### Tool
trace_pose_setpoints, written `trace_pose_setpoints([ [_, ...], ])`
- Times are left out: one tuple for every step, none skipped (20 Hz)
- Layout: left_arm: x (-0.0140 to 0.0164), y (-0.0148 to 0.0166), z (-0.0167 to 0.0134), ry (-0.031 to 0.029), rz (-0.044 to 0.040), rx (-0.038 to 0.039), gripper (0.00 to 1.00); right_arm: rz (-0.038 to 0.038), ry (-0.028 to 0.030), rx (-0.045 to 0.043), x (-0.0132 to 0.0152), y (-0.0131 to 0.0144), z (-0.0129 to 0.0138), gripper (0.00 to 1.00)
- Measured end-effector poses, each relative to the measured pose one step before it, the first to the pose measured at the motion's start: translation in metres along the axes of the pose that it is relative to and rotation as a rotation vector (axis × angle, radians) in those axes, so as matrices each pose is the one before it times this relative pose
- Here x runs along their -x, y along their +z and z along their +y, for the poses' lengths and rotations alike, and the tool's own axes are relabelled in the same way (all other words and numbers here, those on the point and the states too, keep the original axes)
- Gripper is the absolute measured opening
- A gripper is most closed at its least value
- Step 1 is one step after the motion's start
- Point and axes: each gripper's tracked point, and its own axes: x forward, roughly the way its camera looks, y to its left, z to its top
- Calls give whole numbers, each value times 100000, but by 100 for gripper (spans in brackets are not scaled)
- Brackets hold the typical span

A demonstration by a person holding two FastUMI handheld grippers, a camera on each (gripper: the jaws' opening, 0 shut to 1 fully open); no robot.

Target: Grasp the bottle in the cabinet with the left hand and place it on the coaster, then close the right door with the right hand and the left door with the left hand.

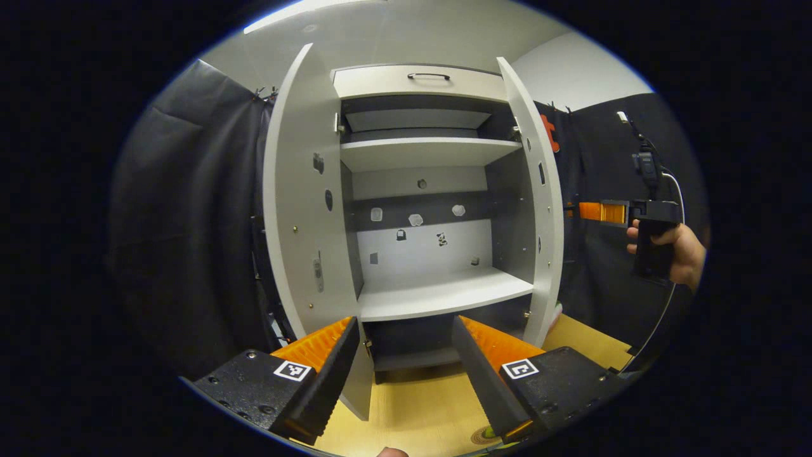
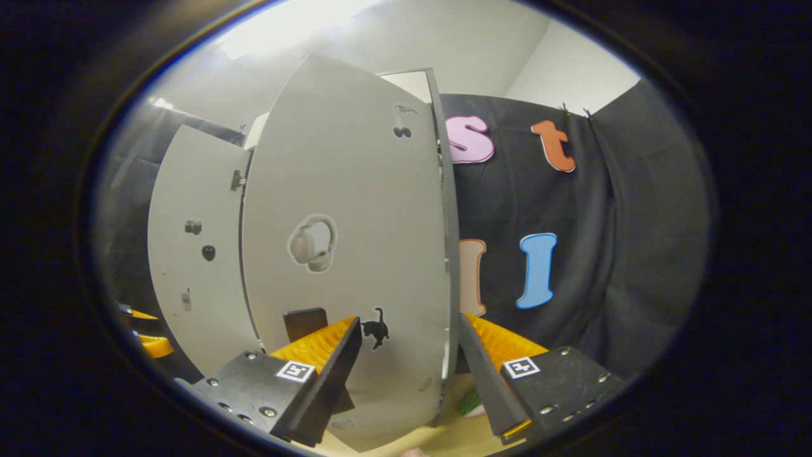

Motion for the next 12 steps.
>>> trace_pose_setpoints([
  [362,53,399,1258,-564,-7,93,-16,1264,-2004,-310,-67,779,92],
  [228,42,388,924,-373,276,94,527,1439,-1449,-323,-76,872,92],
  [252,-14,254,886,161,513,93,663,710,-98,-329,-287,589,93],
  [336,-113,359,655,-56,783,93,278,-448,429,-159,-129,204,98],
  [257,30,149,752,500,913,93,-156,-585,60,-152,-16,18,98],
  [445,-114,572,1144,464,1105,93,-521,117,-112,-134,90,173,98],
  [223,-18,571,984,1049,1188,93,-307,-81,7,41,-56,158,98],
  [16,-1,590,832,612,1381,94,-62,-19,448,117,35,19,98],
  [-61,204,604,1201,332,1416,93,82,-61,662,278,-173,90,98],
  [-168,184,697,866,302,972,93,262,-175,665,157,-120,-33,98],
  [-55,274,653,1300,278,340,93,159,290,181,93,-39,46,98],
  [17,305,751,1376,-346,-116,93,370,151,158,113,-30,-10,100],
])
